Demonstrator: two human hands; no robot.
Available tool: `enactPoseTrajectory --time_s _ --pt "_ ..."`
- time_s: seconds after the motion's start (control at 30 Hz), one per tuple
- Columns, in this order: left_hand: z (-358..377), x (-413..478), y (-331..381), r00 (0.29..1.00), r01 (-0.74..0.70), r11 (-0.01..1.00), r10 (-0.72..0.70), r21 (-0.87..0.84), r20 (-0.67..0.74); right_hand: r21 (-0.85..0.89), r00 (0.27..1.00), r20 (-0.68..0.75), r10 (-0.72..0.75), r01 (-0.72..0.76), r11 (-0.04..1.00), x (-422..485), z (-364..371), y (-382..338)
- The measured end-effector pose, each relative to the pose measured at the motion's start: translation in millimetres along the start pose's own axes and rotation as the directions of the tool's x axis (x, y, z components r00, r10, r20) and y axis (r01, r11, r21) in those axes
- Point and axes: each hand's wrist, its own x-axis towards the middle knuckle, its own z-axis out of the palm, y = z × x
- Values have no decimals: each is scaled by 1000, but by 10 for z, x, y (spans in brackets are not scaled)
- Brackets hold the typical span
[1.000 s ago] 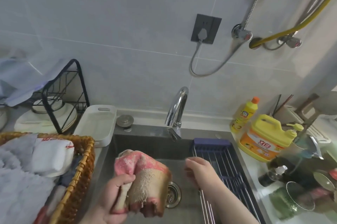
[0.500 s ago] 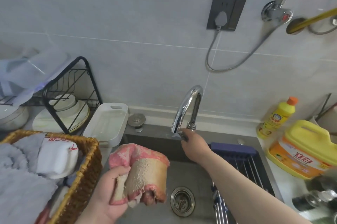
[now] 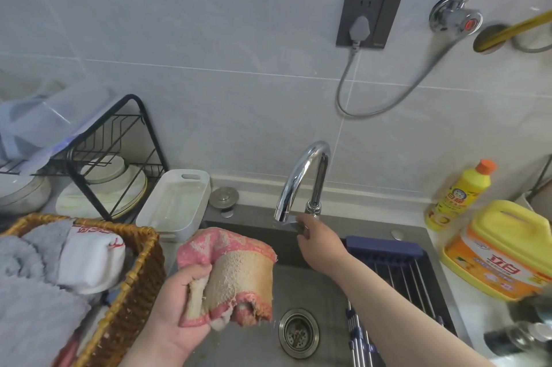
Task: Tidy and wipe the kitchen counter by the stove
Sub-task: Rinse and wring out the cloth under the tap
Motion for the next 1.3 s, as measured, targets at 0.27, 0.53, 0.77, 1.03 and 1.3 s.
enactPoseTrajectory --time_s 0.27,0.53,0.77,1.03,1.3 --pt "-23 7 -13 1000 -6 1000 6 -12 -19 -12 1000 15 11 -10 1000 33 32 34" --pt "-23 -62 -33 997 -73 996 74 -57 5 -172 1000 16 18 -15 985 406 -38 3" --pt "-70 -104 6 995 -97 993 97 -63 -1 -229 999 20 -28 31 973 467 1 -40" --pt "-41 43 -2 999 -38 999 38 -35 -14 7 997 -82 12 -11 1000 300 -230 210" --pt "105 219 -52 998 9 1000 -8 -20 69 119 981 -172 91 -71 990 110 -362 452"
